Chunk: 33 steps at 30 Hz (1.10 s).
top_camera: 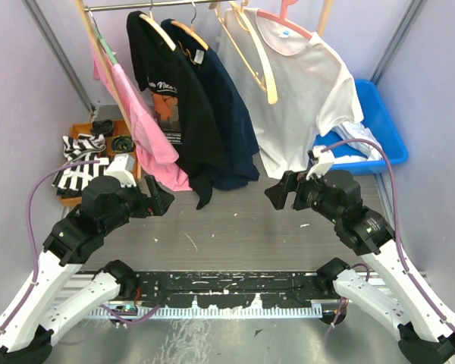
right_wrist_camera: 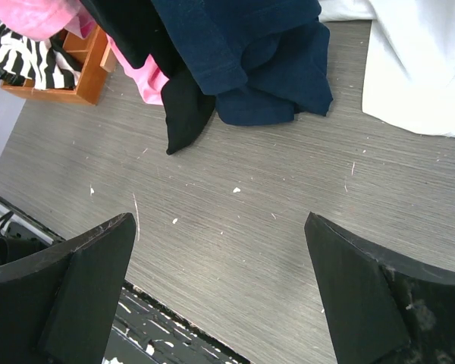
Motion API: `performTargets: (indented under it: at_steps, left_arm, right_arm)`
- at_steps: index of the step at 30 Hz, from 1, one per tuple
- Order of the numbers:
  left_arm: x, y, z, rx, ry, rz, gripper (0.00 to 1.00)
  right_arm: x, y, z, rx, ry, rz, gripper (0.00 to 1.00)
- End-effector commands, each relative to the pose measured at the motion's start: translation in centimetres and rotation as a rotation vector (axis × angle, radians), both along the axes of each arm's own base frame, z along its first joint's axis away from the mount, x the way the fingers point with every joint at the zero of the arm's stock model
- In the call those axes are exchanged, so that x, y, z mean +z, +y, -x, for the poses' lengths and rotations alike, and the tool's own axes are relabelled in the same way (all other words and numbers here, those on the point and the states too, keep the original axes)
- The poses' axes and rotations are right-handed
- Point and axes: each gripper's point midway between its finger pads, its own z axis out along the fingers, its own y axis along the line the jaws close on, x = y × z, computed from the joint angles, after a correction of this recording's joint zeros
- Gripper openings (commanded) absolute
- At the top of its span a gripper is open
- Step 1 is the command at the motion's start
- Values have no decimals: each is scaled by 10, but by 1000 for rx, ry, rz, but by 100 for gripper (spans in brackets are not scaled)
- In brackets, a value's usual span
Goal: Place the t-shirt on the hanger
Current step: Pick up the T-shirt and place it in the bin.
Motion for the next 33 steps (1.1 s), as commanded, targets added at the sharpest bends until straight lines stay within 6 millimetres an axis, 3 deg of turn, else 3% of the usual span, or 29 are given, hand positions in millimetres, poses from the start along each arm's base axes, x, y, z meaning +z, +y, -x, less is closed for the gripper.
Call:
performTargets:
  at_steps: [1,19,26,29,33]
  left_arm:
    - [1,-5,-3,-10,-15,20,98]
    - [4,-10,-7,-22,-15,22,98]
    - [6,-17,-6,-58,-3,34,98]
    - [3,-26,-6,-93,15,46,98]
    - [1,-35,-4,-132,40,66,98]
  right_arm:
    - [12,0,-7,-21,-46,-27,100]
    - [12,3,-10,-14,-36,-21,100]
    - [27,3,-13,-19,-58,-28,100]
    - [36,-1,-22,-45,-72,19,100]
    - [32,-14,-37,-111,-49,130,100]
